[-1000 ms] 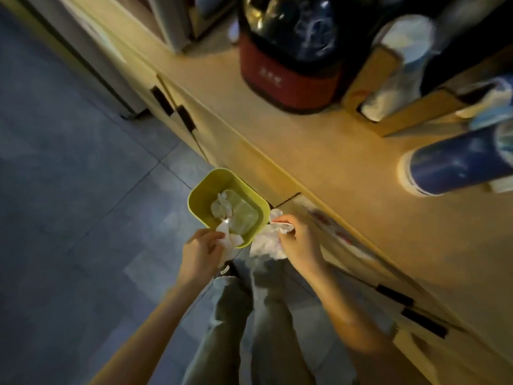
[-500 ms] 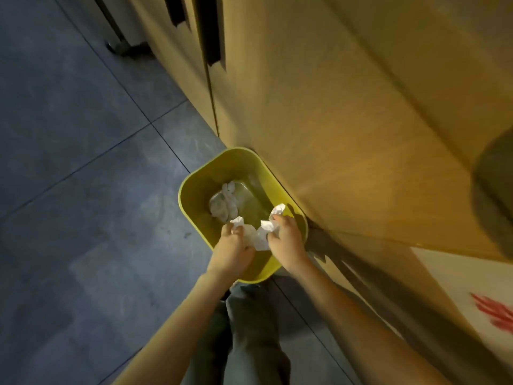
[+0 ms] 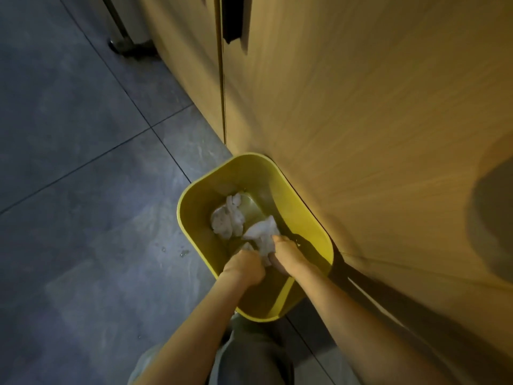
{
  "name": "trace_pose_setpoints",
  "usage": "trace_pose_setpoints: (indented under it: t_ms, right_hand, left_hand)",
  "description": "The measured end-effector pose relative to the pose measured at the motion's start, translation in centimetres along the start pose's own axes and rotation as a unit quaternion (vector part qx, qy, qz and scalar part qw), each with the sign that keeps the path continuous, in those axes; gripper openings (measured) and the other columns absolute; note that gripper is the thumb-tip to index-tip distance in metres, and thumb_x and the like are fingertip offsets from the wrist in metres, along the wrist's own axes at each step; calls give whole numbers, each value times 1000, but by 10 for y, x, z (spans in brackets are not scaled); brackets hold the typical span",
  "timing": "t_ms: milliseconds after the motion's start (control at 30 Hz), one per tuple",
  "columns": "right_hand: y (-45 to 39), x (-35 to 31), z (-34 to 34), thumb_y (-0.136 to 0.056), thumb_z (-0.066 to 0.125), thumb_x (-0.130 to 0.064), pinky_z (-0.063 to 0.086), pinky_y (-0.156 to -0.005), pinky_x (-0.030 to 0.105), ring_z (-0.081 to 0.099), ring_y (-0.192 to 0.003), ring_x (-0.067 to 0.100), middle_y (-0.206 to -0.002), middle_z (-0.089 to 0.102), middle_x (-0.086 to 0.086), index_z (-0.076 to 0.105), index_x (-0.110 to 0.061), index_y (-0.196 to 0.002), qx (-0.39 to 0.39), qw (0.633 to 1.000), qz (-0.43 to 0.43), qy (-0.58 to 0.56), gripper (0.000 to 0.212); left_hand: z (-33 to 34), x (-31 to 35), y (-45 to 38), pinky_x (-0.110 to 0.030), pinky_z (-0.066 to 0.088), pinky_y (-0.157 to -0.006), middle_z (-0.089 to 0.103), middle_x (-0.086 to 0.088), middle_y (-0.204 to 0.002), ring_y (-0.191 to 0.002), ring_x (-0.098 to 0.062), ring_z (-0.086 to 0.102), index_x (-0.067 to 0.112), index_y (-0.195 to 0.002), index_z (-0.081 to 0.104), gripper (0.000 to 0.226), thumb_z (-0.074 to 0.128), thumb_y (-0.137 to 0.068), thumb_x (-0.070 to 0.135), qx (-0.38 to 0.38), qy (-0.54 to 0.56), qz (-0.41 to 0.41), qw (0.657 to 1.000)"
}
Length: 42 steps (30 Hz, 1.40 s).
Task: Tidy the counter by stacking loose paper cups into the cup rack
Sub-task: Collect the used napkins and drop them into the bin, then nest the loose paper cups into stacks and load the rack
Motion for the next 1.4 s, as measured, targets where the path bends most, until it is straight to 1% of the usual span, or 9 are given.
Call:
trace_pose_setpoints:
  t_ms: [100,267,433,700,800,933,1167,1300,1400]
  right_hand:
    - [27,-8,-34,-93,45,-10,42,-96,37,49,-122,32,-136,48,18,44,-3,-130,52,997,-1,-64,37]
    - [107,-39,-108,-94,44,-18,47,-73,37,63,-91,35,-96,69,20,61,-8,-101,163,979,-55,-110,21]
    - [229,-87,-195,-94,45,-21,35,-58,35,61,-75,38,-79,67,22,61,-4,-94,265,946,-120,-141,24]
    - [457,-99,-334,-89,51,-24,37,-48,28,64,-58,33,-66,70,13,63,-9,-83,526,825,-145,-144,20]
    - [534,-65,-369,-90,43,-31,37,-50,28,61,-57,24,-63,66,7,60,-12,-82,591,773,-141,-182,27]
    - [627,7,-394,-92,40,-33,42,-64,30,57,-73,14,-80,67,5,60,-13,-94,649,712,-124,-238,29]
    - [709,166,-403,-92,45,-22,40,-67,26,57,-77,16,-85,60,-2,57,-17,-100,703,661,12,-261,16]
    - [707,251,-393,-91,44,-23,50,-82,40,59,-94,25,-101,65,10,58,-10,-107,694,652,83,-294,25]
    - [693,311,-378,-92,47,-18,50,-90,49,56,-107,28,-116,60,12,54,-10,-117,661,665,137,-320,28]
  left_hand:
    - [-21,0,25,-41,48,-91,61,-18,-118,-107,-33,59,5,-113,55,28,39,-93,18,26,-1,-5,1000]
    - [-83,24,101,-36,48,-76,65,-18,-104,-97,-33,62,4,-102,61,27,39,-93,17,108,46,23,993]
    - [-161,85,210,-31,36,-57,63,-22,-79,-78,-36,61,8,-66,47,28,43,-91,20,230,66,78,968]
    - [-235,247,414,-35,36,-55,65,-15,-79,-76,-36,60,12,-75,48,27,41,-93,31,372,-82,272,884]
    - [-233,309,473,-37,40,-57,66,-14,-80,-77,-36,61,11,-81,52,26,43,-93,33,388,-110,349,846]
    - [-205,394,542,-39,46,-57,63,-11,-76,-72,-34,62,12,-79,55,27,43,-89,34,376,-138,487,776]
    - [-104,517,595,-30,40,-64,60,-7,-75,-74,-21,55,12,-82,57,21,44,-88,27,315,-153,626,697]
    - [-41,570,573,-28,42,-74,63,-9,-93,-89,-17,52,12,-98,57,24,44,-85,27,266,-165,632,709]
    - [1,597,531,-38,47,-90,57,-16,-121,-109,-31,55,9,-120,51,42,45,-80,23,232,-229,579,747]
Point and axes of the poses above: each hand's wrist, its own y-axis away from the middle knuckle, its own z-axis out of the palm, x = y × z, the point moved 10 cm from there along -y, towards the middle knuckle
